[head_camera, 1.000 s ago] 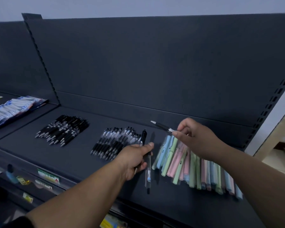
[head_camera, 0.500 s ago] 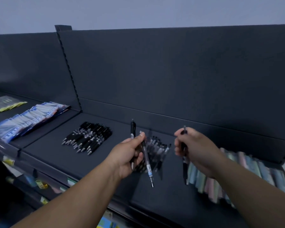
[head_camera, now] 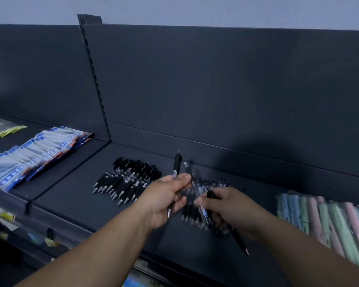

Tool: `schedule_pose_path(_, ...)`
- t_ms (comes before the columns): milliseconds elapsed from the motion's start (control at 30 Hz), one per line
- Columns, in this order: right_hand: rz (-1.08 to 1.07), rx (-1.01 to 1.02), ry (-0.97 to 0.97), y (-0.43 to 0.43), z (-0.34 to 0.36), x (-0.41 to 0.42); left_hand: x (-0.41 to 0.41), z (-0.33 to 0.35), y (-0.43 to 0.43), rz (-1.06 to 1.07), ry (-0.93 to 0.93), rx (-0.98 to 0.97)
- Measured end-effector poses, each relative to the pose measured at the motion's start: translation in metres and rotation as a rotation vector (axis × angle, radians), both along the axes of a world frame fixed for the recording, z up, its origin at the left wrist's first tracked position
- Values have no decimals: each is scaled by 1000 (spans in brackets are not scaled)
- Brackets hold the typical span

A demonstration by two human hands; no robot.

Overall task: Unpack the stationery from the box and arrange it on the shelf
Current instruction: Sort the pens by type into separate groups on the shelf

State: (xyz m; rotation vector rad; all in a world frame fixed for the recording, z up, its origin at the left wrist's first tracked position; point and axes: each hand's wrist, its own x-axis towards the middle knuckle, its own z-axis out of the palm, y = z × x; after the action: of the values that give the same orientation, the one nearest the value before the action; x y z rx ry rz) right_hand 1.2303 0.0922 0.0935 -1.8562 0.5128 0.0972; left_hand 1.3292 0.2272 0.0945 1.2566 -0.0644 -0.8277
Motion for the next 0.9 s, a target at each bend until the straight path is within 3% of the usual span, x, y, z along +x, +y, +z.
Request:
schedule_pose_path(133, -21, 13, 17, 14, -2, 21, 21, -3, 15, -16, -58, 45)
schedule_pose_path(200, -80, -73, 45, 14, 0, 29, 36, -5, 22, 4, -96, 99)
schedule_pose_path(367, -158, -652, 197, 7, -7, 40, 63, -17, 41, 3, -119, 201)
schedule_pose_path(500, -176, -843, 232, 14, -18, 46, 71, -22, 55, -78, -88, 152)
schedule_pose_path(667, -225, -903, 308, 25, -16, 53, 86, -27, 75, -178, -92, 152)
schedule_pose_path(767, -245, -914, 248, 36, -7, 62, 96, -31, 88, -214, -99, 158)
schedule_pose_path(900, -220, -715, 114, 64, 1, 90, 114, -34, 107, -110, -63, 135)
